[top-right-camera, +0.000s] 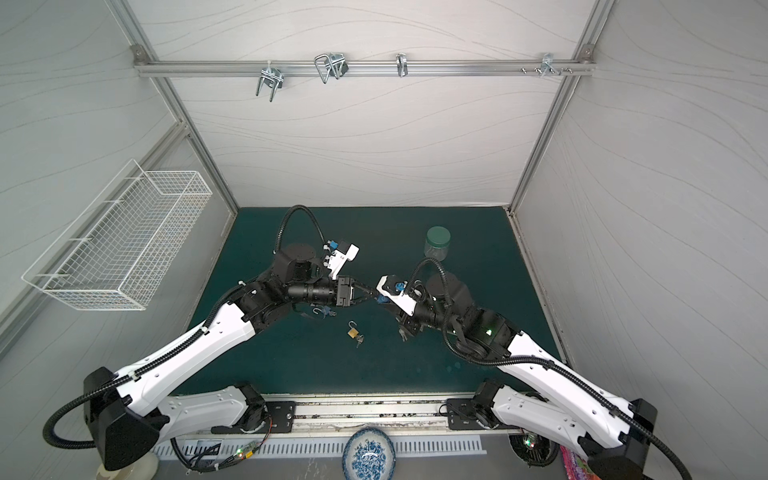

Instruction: Lock with the key

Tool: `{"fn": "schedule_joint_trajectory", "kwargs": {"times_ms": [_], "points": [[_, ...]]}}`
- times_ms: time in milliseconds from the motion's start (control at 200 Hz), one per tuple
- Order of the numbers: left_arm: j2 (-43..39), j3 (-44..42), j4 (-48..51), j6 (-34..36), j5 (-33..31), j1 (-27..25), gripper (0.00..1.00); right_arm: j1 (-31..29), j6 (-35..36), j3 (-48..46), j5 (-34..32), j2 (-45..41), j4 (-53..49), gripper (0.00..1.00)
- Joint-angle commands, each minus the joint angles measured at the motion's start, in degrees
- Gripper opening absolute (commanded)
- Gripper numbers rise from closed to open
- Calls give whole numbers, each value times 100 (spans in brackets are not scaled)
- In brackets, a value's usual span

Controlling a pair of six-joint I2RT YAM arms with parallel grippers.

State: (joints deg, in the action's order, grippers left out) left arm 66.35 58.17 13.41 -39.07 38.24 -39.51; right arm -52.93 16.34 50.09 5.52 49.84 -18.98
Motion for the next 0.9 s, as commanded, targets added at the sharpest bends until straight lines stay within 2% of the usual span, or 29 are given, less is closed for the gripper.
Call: {"fn": "schedule_joint_trajectory", "kwargs": {"times_ms": [0, 210, 410, 650, 780, 895], "points": [[-39, 10, -217, 73, 90, -25, 24, -34, -35, 170, 0, 38, -32, 0], [-4, 58, -128, 99, -107, -31, 17, -40, -14, 159, 160, 18, -19, 0], [10, 86, -128, 76, -238, -30, 14, -42, 18, 147, 295, -1, -98, 0], [-45, 111, -65, 114, -353, -26, 8, -45, 1, 93, 226, -63, -96, 0], [-81, 89, -31, 132, -418, -29, 0, -43, -7, 80, 187, -94, -97, 0], [-123, 80, -31, 155, -431, -27, 0, -47, -36, 80, 186, -133, -54, 0]]}}
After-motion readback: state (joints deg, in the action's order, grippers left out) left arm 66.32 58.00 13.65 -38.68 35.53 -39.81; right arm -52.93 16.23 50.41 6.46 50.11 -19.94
